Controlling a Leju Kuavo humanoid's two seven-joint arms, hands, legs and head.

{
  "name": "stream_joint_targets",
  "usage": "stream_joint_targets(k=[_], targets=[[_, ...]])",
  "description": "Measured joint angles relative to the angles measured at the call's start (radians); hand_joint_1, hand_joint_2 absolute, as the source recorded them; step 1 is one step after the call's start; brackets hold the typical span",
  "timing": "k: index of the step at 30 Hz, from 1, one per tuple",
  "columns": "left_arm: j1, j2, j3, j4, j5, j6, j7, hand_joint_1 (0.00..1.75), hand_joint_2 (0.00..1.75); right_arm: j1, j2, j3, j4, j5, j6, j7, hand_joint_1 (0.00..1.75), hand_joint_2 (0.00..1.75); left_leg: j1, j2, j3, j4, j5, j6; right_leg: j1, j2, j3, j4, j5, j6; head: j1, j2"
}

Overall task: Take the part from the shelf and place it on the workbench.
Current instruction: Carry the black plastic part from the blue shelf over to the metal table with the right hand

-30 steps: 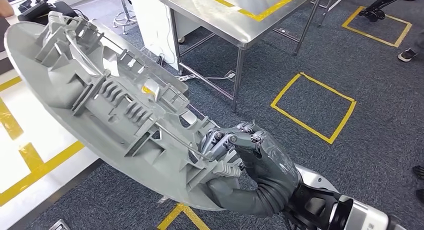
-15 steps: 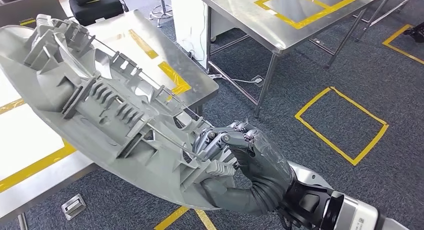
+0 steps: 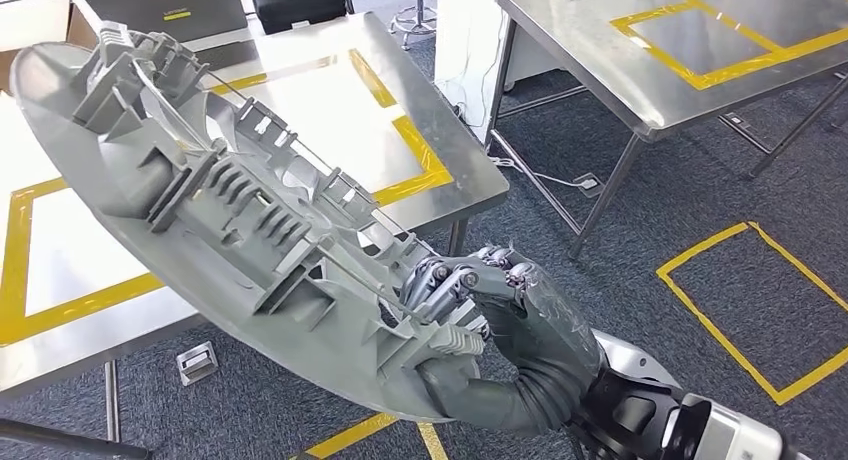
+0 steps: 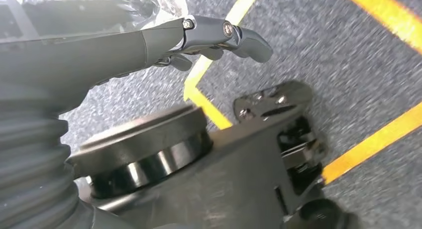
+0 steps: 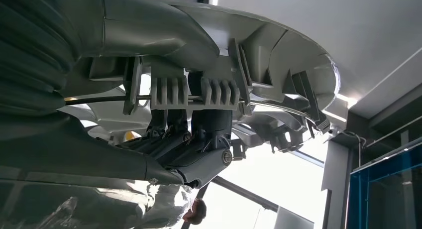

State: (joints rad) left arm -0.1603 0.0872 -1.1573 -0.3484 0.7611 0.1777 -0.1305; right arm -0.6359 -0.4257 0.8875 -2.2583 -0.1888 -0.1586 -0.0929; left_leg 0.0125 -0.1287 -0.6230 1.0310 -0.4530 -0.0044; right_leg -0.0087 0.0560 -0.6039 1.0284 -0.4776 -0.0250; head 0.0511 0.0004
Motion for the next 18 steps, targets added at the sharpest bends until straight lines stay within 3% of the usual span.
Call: stream_joint_targets(k=[2, 4, 6, 7, 8, 10, 12, 16, 18], targets=[[0.003, 0.000, 0.000, 0.000, 0.001, -0.001, 0.000, 0.00, 1.75, 0.000, 0.000, -0.001, 0.000, 0.000, 0.000, -0.001, 1.75, 1.75, -0.003, 0.039, -0.011, 0.028, -0.024, -0.010, -0.003, -0.021, 0.009, -0.012, 0.004, -0.011, -0.006, 0.000], [0.000, 0.000, 0.000, 0.000, 0.001, -0.001, 0.000, 0.00, 1.75, 0.001, 0.000, -0.002, 0.000, -0.002, -0.001, -0.003, 1.75, 1.75, -0.004, 0.094, -0.053, 0.129, -0.082, -0.017, -0.003, -0.042, 0.015, -0.016, 0.004, -0.017, -0.014, 0.000], [-0.001, 0.000, -0.001, 0.000, 0.001, -0.001, 0.000, 0.00, 1.75, 0.005, 0.000, -0.002, 0.000, -0.006, -0.002, -0.006, 1.75, 1.75, 0.000, 0.111, -0.100, 0.239, -0.124, -0.024, -0.001, -0.059, 0.017, -0.015, 0.001, -0.019, -0.015, 0.000], [0.000, 0.000, -0.001, 0.000, 0.001, -0.001, 0.000, 0.00, 1.75, 0.006, 0.000, -0.002, 0.000, -0.008, -0.002, -0.007, 1.75, 1.75, 0.002, 0.113, -0.105, 0.255, -0.120, -0.026, -0.001, -0.065, 0.017, -0.014, 0.000, -0.019, -0.015, 0.000], [0.001, 0.000, -0.001, 0.000, 0.001, -0.001, 0.000, 0.00, 1.75, 0.007, 0.000, -0.002, 0.000, -0.009, -0.002, -0.008, 1.75, 1.75, 0.003, 0.113, -0.090, 0.227, -0.097, -0.027, -0.001, -0.069, 0.018, -0.013, -0.002, -0.017, -0.016, 0.000], [0.001, 0.001, -0.001, 0.000, 0.000, -0.001, 0.000, 0.00, 1.75, 0.007, 0.000, -0.003, 0.000, -0.010, -0.002, -0.009, 1.75, 1.75, 0.003, 0.118, -0.026, 0.107, -0.037, -0.023, -0.002, -0.074, 0.021, -0.010, -0.006, -0.011, -0.018, 0.000], [-0.001, 0.001, -0.001, 0.000, 0.000, -0.001, 0.000, 0.00, 1.75, 0.007, 0.000, -0.004, 0.000, -0.012, -0.002, -0.009, 1.75, 1.75, 0.000, 0.123, 0.020, 0.015, -0.013, -0.014, 0.002, -0.076, 0.021, -0.005, -0.011, -0.003, -0.021, 0.000], [0.001, 0.001, -0.001, 0.000, -0.001, -0.001, 0.001, 0.00, 1.75, 0.008, 0.000, -0.005, 0.000, -0.012, -0.003, -0.010, 1.75, 1.75, -0.004, 0.124, 0.025, -0.006, -0.016, -0.003, 0.005, -0.079, 0.020, -0.005, -0.013, -0.005, -0.019, 0.000], [0.001, 0.001, -0.001, 0.000, -0.001, -0.001, 0.001, 0.00, 1.75, 0.008, 0.000, -0.006, 0.000, -0.012, -0.003, -0.010, 1.75, 1.75, -0.005, 0.123, 0.025, -0.006, -0.016, 0.001, 0.004, -0.079, 0.023, -0.011, -0.010, -0.001, -0.017, 0.000]])
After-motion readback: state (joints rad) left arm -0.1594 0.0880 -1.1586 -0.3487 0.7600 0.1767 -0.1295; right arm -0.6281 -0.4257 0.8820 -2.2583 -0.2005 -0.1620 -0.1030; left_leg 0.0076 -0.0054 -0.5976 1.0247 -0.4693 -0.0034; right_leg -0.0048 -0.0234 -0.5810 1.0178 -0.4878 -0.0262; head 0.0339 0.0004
